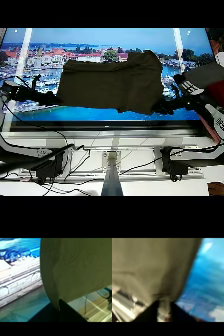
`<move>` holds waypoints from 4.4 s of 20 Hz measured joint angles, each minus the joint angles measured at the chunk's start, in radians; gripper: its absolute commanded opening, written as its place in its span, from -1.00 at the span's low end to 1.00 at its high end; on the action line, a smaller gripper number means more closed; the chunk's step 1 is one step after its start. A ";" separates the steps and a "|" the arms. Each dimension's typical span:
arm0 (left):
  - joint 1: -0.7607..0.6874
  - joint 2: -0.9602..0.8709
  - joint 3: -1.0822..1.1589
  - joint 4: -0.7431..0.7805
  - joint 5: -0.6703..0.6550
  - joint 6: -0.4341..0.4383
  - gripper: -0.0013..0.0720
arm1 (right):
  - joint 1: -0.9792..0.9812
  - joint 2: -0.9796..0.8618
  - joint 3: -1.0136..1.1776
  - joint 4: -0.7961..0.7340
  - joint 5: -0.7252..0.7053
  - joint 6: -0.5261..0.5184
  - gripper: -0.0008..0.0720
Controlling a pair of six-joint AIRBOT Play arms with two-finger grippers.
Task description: Fold the clothes and pants, and hang the long-sleeved shirts on hangers.
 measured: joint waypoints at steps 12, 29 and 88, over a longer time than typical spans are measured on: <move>-0.005 0.126 0.099 -0.114 -0.007 0.005 -0.93 | 0.000 0.293 0.129 0.141 -0.100 -0.095 -0.94; 0.080 1.100 0.302 -0.302 0.628 0.022 -0.93 | 0.000 0.914 0.815 0.145 -0.159 -0.100 -0.94; 0.039 0.507 -0.256 0.058 0.166 -0.149 0.32 | -0.055 0.415 -0.324 0.017 -0.084 0.068 -0.30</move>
